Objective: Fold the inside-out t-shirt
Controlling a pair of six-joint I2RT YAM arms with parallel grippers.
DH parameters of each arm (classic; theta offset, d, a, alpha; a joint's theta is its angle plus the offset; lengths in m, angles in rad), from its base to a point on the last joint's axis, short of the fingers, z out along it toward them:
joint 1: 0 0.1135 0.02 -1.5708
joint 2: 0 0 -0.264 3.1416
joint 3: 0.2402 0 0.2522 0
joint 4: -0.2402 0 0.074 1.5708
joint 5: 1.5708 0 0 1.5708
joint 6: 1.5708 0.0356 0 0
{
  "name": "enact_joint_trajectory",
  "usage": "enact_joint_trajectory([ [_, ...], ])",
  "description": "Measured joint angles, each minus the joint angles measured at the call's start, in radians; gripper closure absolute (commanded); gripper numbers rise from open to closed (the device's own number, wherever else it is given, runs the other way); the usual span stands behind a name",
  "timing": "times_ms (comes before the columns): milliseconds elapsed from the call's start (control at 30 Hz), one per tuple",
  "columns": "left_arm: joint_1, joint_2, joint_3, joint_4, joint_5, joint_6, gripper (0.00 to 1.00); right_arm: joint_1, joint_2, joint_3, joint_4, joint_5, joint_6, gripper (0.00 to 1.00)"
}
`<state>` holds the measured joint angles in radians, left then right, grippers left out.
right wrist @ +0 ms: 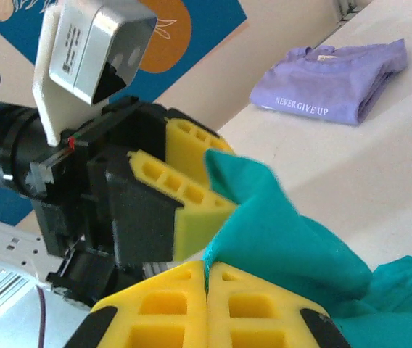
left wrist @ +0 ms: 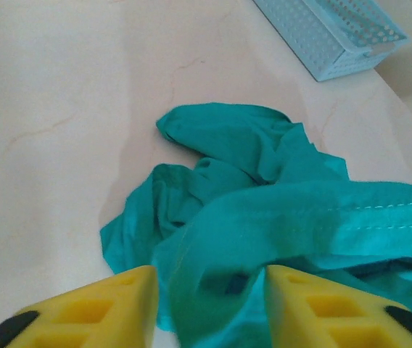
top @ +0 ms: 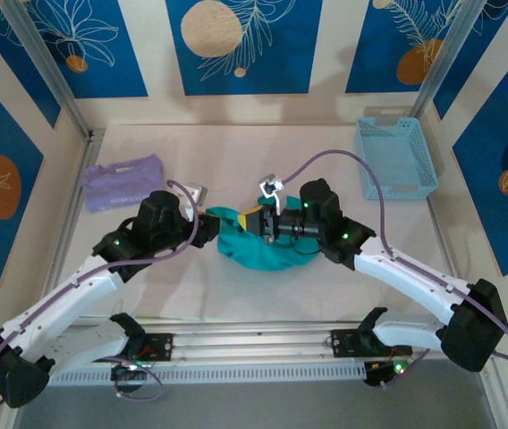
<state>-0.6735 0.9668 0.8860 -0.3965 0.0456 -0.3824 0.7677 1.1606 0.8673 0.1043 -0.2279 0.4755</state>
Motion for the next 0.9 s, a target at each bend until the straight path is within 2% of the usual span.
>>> enact_joint_trajectory([
  [200, -0.002, -0.028, -0.009, -0.038, 0.023, -0.104, 0.47, 0.025, 0.019, -0.002, 0.021, 0.060, 0.004, 1.00],
  [267, -0.002, -0.024, -0.009, -0.042, 0.018, -0.114, 0.56, 0.027, 0.022, -0.008, 0.029, 0.069, 0.004, 1.00],
  [400, -0.003, 0.032, -0.008, -0.047, -0.004, -0.109, 0.83, 0.029, 0.022, -0.013, 0.031, 0.076, 0.002, 1.00],
  [533, -0.002, 0.089, -0.008, -0.046, -0.014, -0.099, 0.88, 0.031, -0.003, -0.029, 0.026, 0.078, -0.035, 1.00],
  [633, 0.005, 0.081, -0.008, -0.029, -0.005, -0.080, 0.95, 0.014, -0.050, -0.056, 0.014, 0.045, -0.061, 1.00],
  [733, 0.023, 0.041, -0.037, 0.051, 0.085, -0.053, 1.00, -0.035, -0.096, -0.071, 0.014, 0.009, -0.049, 1.00],
  [900, 0.032, -0.068, -0.165, 0.277, 0.353, -0.037, 1.00, -0.100, -0.095, -0.045, -0.051, 0.010, -0.009, 1.00],
])
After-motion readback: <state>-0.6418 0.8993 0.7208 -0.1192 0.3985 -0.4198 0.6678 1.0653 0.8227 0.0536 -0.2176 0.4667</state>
